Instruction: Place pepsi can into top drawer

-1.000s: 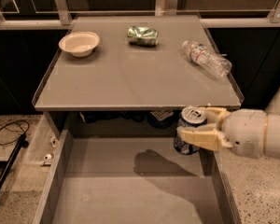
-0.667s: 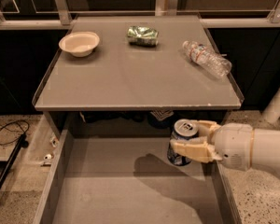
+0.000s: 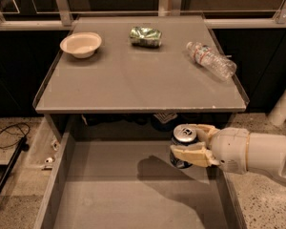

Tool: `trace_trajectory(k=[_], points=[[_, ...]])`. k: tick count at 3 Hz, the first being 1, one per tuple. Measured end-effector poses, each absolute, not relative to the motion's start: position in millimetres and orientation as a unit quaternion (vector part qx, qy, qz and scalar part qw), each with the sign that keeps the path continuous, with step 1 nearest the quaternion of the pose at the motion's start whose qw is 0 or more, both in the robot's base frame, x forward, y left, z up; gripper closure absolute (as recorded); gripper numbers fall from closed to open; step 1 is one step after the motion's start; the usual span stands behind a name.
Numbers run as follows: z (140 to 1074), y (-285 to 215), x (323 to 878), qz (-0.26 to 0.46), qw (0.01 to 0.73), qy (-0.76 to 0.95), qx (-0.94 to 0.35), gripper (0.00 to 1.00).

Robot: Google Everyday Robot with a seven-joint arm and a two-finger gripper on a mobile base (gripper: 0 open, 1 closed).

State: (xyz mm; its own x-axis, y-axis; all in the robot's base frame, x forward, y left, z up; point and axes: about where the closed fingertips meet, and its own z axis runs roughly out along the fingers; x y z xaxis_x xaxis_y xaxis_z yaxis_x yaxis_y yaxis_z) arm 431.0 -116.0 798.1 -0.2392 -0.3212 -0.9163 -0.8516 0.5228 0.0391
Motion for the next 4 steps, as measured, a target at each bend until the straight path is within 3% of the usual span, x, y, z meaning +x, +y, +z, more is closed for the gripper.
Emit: trace_trajectory(k=[4], points=[[712,-80,465,0.249,0.504,0.728,-0.393,1.00]])
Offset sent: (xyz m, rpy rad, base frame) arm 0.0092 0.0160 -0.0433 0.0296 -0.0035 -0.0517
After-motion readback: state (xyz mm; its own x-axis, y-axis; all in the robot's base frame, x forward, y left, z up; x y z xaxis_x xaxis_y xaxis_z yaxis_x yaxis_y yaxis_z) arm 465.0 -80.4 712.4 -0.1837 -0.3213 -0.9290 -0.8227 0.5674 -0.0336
